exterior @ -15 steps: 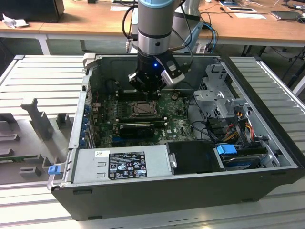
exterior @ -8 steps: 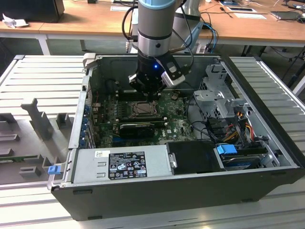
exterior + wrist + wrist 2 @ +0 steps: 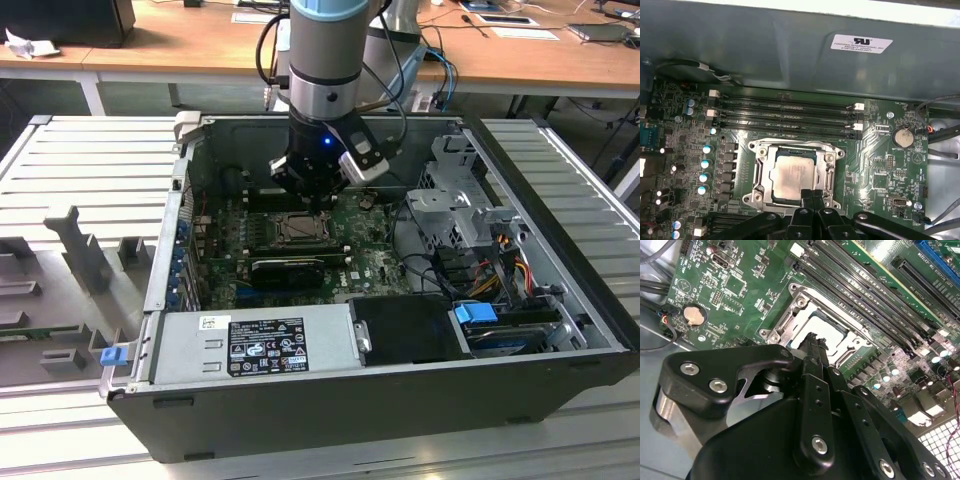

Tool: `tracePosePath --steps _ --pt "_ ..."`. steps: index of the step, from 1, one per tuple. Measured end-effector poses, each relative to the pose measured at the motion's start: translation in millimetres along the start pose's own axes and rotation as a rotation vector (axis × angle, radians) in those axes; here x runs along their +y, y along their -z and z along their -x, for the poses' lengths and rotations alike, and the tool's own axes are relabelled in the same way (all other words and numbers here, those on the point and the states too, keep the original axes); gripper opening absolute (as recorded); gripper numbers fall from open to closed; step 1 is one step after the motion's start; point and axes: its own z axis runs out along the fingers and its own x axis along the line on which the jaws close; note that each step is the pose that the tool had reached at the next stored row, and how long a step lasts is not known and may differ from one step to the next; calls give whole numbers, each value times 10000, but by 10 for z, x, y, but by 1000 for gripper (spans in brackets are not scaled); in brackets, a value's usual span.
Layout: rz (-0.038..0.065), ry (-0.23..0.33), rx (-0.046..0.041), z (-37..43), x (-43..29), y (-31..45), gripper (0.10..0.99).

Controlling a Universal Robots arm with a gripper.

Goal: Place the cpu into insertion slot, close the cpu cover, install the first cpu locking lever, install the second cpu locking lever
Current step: 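Install the second cpu locking lever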

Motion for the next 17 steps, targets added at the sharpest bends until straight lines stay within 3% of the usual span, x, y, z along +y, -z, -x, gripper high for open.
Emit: tracePosePath --steps 17 --pt "1 1 0 -39 -100 8 106"
